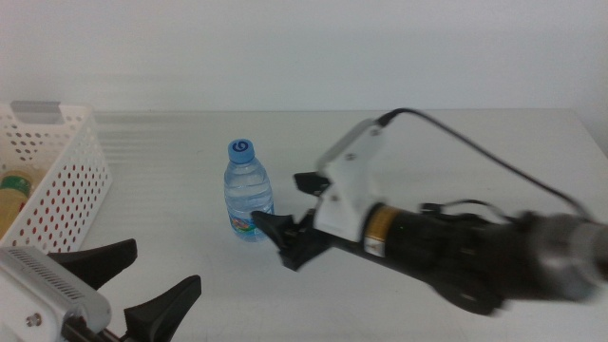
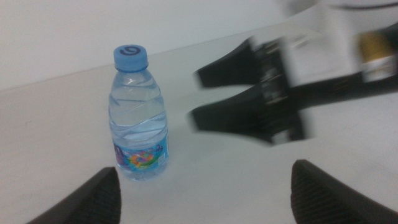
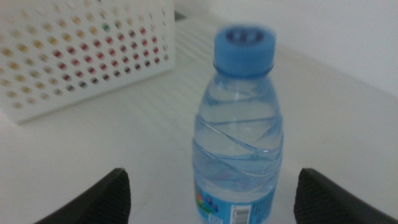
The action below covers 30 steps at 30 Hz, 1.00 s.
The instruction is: Use arms to grab the bottles and put them into the dustbin to the left of the table.
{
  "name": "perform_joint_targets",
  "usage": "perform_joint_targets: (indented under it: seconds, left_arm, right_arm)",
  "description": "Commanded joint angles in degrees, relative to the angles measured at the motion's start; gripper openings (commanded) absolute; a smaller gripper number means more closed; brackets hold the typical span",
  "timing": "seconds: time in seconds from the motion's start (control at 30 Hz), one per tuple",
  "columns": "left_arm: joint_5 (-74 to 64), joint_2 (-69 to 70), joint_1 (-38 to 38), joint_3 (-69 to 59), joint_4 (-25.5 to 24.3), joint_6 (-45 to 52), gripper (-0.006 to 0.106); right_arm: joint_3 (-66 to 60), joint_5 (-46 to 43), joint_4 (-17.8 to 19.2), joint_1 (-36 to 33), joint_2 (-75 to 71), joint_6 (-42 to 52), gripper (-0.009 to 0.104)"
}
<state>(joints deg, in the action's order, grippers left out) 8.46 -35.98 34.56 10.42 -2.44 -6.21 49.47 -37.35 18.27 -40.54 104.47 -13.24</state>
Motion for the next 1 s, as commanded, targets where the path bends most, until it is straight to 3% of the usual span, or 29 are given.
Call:
perform_joint_targets:
  seconds: [0.0, 0.4, 0.57, 0.7, 0.97]
  left_arm:
    - [4.7, 0.0, 0.3, 1.6, 0.4, -0.4, 0.090]
    - [4.7, 0.0, 0.3, 1.6, 0.4, -0.4, 0.090]
    - [4.7, 0.0, 0.3, 1.6, 0.4, -0.4, 0.090]
    - [4.7, 0.0, 0.3, 1.6, 0.4, -0.4, 0.090]
    - [4.7, 0.0, 0.3, 1.6, 0.4, -0.4, 0.090]
  right_arm:
    - [-3.0, -4.7, 0.3, 0.0, -9.1, 0.0, 0.081]
    - [-20.0, 4.3, 0.4, 0.0, -32.7, -2.6, 0.078]
    - [-26.0, 5.4, -3.4, 0.0, -38.7, -2.6, 0.078]
    - [-27.3, 8.9, -5.8, 0.0, -41.6, -0.8, 0.077]
    - [-27.3, 10.3, -5.9, 0.0, -42.0, -0.6, 0.076]
